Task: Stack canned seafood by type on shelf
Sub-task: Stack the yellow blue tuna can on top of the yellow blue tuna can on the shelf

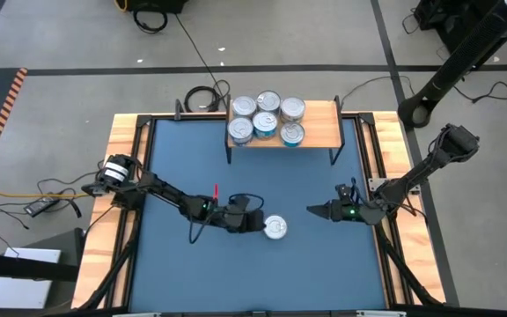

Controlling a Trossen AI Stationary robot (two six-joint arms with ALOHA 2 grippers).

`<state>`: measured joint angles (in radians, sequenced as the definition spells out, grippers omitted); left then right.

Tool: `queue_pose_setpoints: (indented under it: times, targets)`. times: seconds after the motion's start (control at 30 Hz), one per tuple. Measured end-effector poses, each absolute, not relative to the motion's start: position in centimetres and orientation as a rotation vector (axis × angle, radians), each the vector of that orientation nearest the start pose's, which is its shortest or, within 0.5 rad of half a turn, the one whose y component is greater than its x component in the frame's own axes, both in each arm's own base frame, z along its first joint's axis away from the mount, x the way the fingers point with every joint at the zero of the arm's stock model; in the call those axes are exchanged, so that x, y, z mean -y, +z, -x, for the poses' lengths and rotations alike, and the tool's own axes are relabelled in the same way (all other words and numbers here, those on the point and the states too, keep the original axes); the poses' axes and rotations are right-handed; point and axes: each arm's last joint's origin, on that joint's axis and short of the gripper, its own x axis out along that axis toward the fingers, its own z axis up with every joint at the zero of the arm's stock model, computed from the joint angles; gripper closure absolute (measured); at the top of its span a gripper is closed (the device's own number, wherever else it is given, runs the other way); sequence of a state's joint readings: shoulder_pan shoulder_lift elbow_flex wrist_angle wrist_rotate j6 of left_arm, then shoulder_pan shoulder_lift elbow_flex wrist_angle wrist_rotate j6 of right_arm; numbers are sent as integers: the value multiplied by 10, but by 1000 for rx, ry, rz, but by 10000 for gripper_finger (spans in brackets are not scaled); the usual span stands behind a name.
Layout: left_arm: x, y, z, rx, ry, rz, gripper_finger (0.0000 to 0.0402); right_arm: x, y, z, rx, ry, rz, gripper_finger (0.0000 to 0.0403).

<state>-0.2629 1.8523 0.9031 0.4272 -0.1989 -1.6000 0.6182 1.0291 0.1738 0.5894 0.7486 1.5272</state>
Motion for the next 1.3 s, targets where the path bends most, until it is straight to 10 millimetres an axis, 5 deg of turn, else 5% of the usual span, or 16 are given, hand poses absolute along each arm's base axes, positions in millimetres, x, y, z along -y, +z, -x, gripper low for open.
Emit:
queue_pose_setpoints:
  times: [0.93, 1.1, 1.3]
  targets:
    - [90, 119, -358, -533, 420, 1447, 402, -87, 162, -155, -75, -223, -1352, 398]
    - [89, 119, -358, -540, 421, 1440, 402, -91, 159, -155, -226, -112, -1256, 364]
    - [89, 118, -357, -547, 427, 1435, 402, -92, 160, -157, -285, -76, -1159, 276]
